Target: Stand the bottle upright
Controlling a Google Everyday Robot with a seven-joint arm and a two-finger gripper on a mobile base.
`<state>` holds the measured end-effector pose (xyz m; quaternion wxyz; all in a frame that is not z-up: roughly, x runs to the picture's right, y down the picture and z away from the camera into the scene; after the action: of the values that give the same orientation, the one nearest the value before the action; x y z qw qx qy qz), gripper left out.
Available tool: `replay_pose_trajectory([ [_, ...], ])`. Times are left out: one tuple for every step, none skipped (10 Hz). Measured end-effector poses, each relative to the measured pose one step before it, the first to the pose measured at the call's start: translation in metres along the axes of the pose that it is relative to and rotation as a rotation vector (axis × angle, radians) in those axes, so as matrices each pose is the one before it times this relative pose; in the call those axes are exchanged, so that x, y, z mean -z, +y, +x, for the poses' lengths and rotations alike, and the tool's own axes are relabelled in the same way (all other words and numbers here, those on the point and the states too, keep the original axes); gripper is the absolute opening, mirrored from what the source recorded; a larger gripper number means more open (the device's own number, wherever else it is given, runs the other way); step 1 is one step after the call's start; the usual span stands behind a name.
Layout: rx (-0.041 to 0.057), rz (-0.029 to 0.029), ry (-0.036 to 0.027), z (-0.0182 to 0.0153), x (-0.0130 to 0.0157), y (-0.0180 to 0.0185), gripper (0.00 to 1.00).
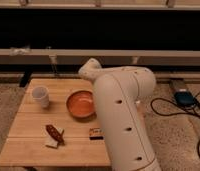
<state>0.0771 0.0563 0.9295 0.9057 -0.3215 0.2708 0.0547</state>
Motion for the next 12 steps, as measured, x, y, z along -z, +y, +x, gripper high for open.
replay_pose_trajectory([
  [-0.00959,0.00604,-0.01214,-0.00004,0.00551,-0.00084,0.00],
  [-0.02608,0.00707,-0.02740,0.00116,0.00812,-0.00213,0.00],
  [-0.03052,0.00453,-0.03155,0.00202,0.00849,-0.00309,0.00],
  [-0.02792,0.00315,-0.02668,0.00151,0.00589,-0.00283,0.00],
  [-0.03472,0.00379,-0.03598,-0.00190,0.00874,-0.00250,0.00],
  [-0.04487,-0.00051,-0.04071,-0.00002,0.01094,-0.00373,0.00],
  [-0.02839,-0.00532,-0.02630,0.00001,0.00503,-0.00163,0.00],
  [-0.02290,-0.00531,-0.02320,-0.00041,0.00469,-0.00125,0.00],
  [-0.03342,-0.01221,-0.04450,-0.00325,0.00992,0.00068,0.00],
  [-0.01122,-0.00714,-0.02039,-0.00250,0.00428,0.00121,0.00],
  [-0.01201,-0.01366,-0.03158,-0.00484,0.00560,0.00284,0.00],
  [-0.00789,-0.01432,-0.02570,-0.00201,0.00437,0.00255,0.00],
])
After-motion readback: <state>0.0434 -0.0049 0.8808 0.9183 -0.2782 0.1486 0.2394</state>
